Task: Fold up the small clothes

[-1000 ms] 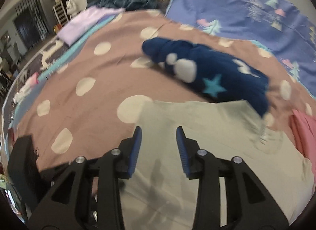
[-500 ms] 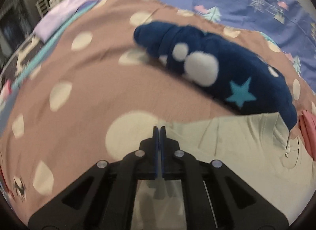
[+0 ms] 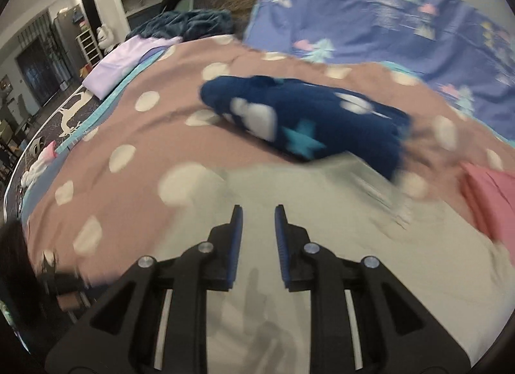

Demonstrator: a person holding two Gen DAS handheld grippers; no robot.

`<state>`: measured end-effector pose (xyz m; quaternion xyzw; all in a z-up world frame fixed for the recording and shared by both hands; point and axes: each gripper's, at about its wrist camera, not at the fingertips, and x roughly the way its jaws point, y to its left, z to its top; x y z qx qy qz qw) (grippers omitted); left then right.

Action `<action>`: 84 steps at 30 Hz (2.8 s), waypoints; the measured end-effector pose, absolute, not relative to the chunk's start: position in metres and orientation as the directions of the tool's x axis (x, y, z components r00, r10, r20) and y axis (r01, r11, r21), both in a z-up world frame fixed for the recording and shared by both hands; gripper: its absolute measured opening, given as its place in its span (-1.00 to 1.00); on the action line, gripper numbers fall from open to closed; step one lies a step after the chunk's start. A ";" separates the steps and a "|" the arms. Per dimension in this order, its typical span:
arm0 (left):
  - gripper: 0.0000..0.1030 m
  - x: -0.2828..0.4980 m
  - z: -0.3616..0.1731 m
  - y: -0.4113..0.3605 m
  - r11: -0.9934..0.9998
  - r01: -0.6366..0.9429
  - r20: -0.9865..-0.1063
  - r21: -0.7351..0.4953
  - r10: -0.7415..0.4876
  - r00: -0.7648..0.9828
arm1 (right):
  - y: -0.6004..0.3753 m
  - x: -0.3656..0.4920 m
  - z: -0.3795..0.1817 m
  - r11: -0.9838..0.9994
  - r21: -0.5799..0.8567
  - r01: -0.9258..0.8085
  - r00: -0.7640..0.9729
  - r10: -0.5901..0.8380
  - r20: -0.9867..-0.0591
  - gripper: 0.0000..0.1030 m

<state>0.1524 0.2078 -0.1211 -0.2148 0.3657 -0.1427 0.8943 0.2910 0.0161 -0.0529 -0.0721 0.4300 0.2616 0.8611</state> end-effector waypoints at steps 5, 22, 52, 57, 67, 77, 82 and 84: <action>-0.70 0.163 -0.150 0.175 0.912 0.057 -0.712 -0.405 -0.354 0.606 | -0.110 0.260 -0.091 0.941 0.147 -0.306 0.490 0.288 -0.823 -0.58; -0.10 0.166 -0.140 0.205 0.918 -0.009 -0.688 -0.395 -0.290 0.666 | -0.273 0.223 -0.118 0.894 0.446 0.036 0.546 0.356 -0.758 -0.27; 0.05 0.158 -0.139 0.159 0.991 0.070 -0.757 -0.114 -0.132 0.640 | -0.267 0.227 -0.116 0.939 0.316 0.136 0.561 0.190 -0.806 -0.19; -0.05 0.162 -0.138 0.165 0.995 0.032 -0.757 -0.093 -0.092 0.647 | -0.259 0.230 -0.114 0.957 0.273 0.103 0.564 0.170 -0.808 -0.65; -0.05 0.163 -0.138 0.167 0.992 0.036 -0.754 -0.124 -0.118 0.646 | -0.265 0.218 -0.105 0.949 0.298 0.106 0.552 0.193 -0.811 -0.47; -0.04 0.161 -0.139 0.169 0.989 0.048 -0.751 -0.139 -0.137 0.646 | -0.253 0.217 -0.079 0.963 0.264 0.057 0.628 0.171 -0.759 -0.93; -0.04 0.162 -0.140 0.167 0.992 0.048 -0.755 -0.117 -0.120 0.645 | -0.260 0.226 -0.079 0.973 0.221 0.070 0.591 0.138 -0.795 -0.92; -0.21 0.163 -0.140 0.166 0.994 0.038 -0.754 -0.105 -0.105 0.648 | -0.265 0.229 -0.089 0.965 0.242 0.096 0.571 0.146 -0.808 -0.91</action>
